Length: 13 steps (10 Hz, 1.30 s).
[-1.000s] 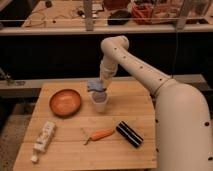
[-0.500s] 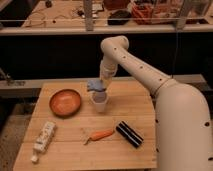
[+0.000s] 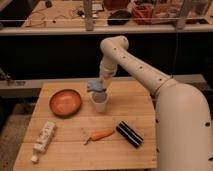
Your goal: Place the white sponge in the ceramic cup
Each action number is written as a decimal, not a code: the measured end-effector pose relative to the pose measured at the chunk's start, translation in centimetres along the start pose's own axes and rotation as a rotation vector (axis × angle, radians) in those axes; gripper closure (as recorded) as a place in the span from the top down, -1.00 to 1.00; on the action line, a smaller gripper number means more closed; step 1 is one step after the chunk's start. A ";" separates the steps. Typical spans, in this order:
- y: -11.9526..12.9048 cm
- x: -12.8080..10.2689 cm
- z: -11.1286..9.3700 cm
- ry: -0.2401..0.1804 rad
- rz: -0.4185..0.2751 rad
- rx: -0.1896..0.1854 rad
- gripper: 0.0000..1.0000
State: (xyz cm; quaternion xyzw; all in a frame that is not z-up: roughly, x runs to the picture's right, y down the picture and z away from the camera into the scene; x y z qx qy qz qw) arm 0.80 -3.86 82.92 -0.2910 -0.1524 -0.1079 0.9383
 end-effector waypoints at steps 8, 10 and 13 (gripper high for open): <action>-0.1 0.1 -0.2 0.001 0.019 0.003 -0.54; -0.1 0.1 -0.2 0.002 0.022 0.004 -0.54; -0.1 0.1 -0.1 0.003 0.027 0.005 -0.54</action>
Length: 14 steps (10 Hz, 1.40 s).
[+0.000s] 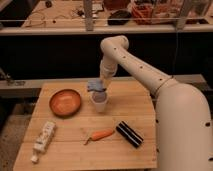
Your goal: Place the white sponge in the ceramic cup
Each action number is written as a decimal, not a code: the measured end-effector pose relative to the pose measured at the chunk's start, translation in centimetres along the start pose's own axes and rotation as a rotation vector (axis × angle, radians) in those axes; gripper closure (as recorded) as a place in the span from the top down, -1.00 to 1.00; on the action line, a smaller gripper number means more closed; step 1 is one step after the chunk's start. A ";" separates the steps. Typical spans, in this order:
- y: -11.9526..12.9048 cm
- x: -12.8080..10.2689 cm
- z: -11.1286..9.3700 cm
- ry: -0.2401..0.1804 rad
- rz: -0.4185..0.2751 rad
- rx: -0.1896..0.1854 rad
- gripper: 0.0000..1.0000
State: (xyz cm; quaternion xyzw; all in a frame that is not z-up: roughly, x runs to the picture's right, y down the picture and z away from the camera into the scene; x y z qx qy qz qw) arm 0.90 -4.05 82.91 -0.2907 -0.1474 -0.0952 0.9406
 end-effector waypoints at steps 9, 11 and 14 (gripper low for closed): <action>-0.1 0.1 0.0 0.003 0.014 0.004 -0.68; -0.1 0.1 0.0 0.004 0.017 0.004 -0.68; -0.2 0.1 0.0 0.005 0.021 0.006 -0.68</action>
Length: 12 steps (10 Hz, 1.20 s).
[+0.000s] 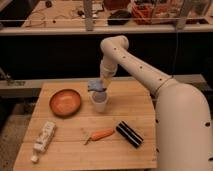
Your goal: Place the white sponge in the ceramic cup
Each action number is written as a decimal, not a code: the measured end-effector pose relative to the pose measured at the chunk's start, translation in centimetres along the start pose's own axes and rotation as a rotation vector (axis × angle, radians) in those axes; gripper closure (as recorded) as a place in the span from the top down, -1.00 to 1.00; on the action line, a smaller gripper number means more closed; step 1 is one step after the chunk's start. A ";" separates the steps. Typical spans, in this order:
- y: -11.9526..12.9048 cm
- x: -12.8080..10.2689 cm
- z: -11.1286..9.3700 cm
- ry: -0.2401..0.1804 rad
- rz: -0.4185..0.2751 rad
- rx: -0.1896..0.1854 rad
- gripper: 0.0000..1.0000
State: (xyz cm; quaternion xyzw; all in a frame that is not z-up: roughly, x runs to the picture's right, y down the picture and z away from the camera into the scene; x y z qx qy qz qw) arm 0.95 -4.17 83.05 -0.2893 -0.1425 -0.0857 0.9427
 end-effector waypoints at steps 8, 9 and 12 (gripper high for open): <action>0.0 0.0 0.1 0.003 0.011 0.002 -0.68; 0.0 0.0 0.1 0.003 0.011 0.002 -0.68; -0.1 0.1 0.1 0.004 0.015 0.003 -0.68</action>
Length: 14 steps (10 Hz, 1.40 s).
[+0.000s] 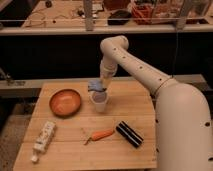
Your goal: Place the white sponge in the ceramic cup
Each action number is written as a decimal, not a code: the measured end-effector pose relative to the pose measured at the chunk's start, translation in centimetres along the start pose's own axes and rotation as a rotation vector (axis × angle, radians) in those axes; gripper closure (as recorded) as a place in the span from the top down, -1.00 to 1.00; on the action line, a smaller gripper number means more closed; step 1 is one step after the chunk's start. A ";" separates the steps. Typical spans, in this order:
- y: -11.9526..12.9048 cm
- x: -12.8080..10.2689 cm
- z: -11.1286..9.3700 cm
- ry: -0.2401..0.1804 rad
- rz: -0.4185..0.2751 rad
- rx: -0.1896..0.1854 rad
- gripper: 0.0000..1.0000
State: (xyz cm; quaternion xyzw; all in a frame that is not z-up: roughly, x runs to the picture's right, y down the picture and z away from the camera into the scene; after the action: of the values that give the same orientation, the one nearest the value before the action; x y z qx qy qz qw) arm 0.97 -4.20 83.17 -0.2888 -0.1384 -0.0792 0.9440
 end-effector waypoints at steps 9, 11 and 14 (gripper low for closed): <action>-0.1 0.0 0.1 0.004 0.009 0.001 -0.67; -0.1 0.0 0.1 0.004 0.010 0.001 -0.49; 0.0 0.0 0.1 0.005 0.013 0.000 -0.48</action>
State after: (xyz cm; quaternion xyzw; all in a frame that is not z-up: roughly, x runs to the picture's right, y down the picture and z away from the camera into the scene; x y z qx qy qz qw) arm 0.92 -4.17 83.28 -0.2893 -0.1340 -0.0740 0.9449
